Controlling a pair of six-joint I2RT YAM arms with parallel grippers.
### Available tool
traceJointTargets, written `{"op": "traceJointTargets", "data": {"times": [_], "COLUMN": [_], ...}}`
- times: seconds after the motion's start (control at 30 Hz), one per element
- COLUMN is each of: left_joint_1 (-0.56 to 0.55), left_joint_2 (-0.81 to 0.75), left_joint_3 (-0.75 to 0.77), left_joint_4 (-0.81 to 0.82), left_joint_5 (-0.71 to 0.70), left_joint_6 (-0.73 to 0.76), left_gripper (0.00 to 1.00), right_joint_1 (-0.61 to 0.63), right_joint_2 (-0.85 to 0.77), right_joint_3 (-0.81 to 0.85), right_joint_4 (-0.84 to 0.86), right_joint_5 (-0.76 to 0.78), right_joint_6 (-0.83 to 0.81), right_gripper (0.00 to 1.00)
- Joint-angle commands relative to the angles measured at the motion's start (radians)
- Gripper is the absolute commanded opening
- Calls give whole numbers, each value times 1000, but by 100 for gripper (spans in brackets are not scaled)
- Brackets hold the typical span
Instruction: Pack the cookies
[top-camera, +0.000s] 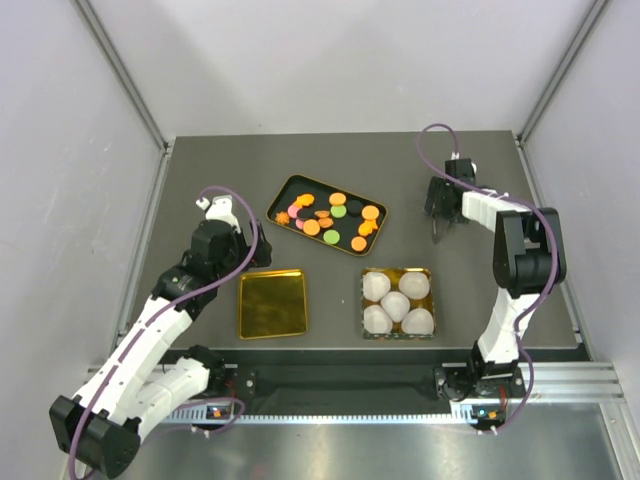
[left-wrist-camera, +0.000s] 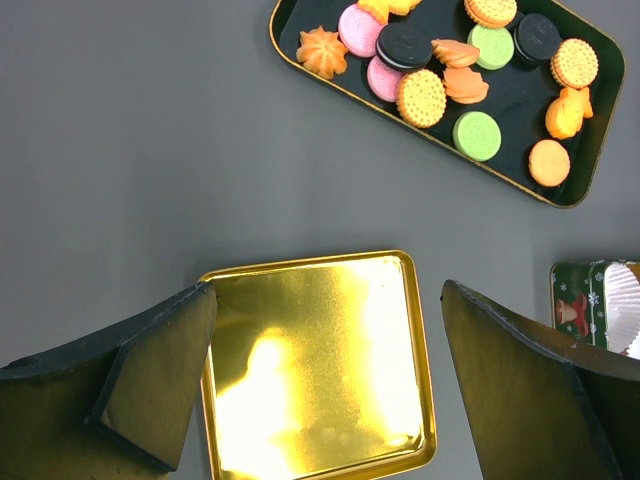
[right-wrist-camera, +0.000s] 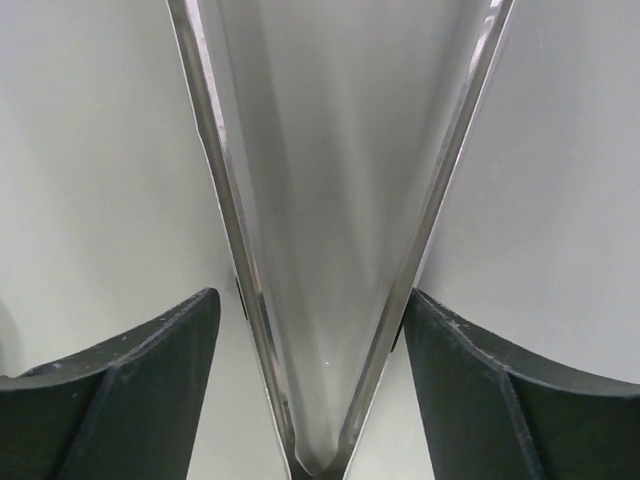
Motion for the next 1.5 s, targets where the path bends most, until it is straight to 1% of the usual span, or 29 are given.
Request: {"op": "traceJointTargets", "data": {"times": [0.0, 0.1, 0.13, 0.2, 0.23, 0.33, 0.6, 1.0, 1.17, 1.47], "left_joint_1": [4, 4, 4, 4, 4, 4, 4, 4, 4, 4], "left_joint_2": [1, 2, 2, 4, 4, 4, 21, 27, 30, 31], "left_joint_3": [29, 29, 29, 29, 29, 29, 32, 32, 33, 33], "left_joint_4": [16, 16, 18, 16, 18, 15, 10, 16, 18, 21], "left_joint_5": [3, 3, 1, 1, 1, -2, -10, -11, -8, 4], "left_joint_6": [11, 11, 11, 11, 11, 10, 10, 8, 8, 8], "left_gripper": [99, 99, 99, 99, 99, 99, 99, 99, 99, 99], "right_joint_1": [-14, -14, -16, -16, -16, -14, -16, -14, -10, 41], "right_joint_2": [-1, -7, -12, -22, -27, -56, -188, -329, -377, -435], "right_joint_3": [16, 13, 13, 18, 21, 27, 9, 2, -25, -53], "right_joint_4": [-6, -7, -7, -9, -12, -19, -41, -79, -81, -89], "right_joint_5": [-14, -3, -2, -9, -11, -19, -20, -29, -45, -66], "right_joint_6": [-1, -4, -6, -7, -9, -12, -29, -47, -50, -44], "right_gripper": [73, 65, 59, 54, 50, 45, 45, 43, 43, 39]}}
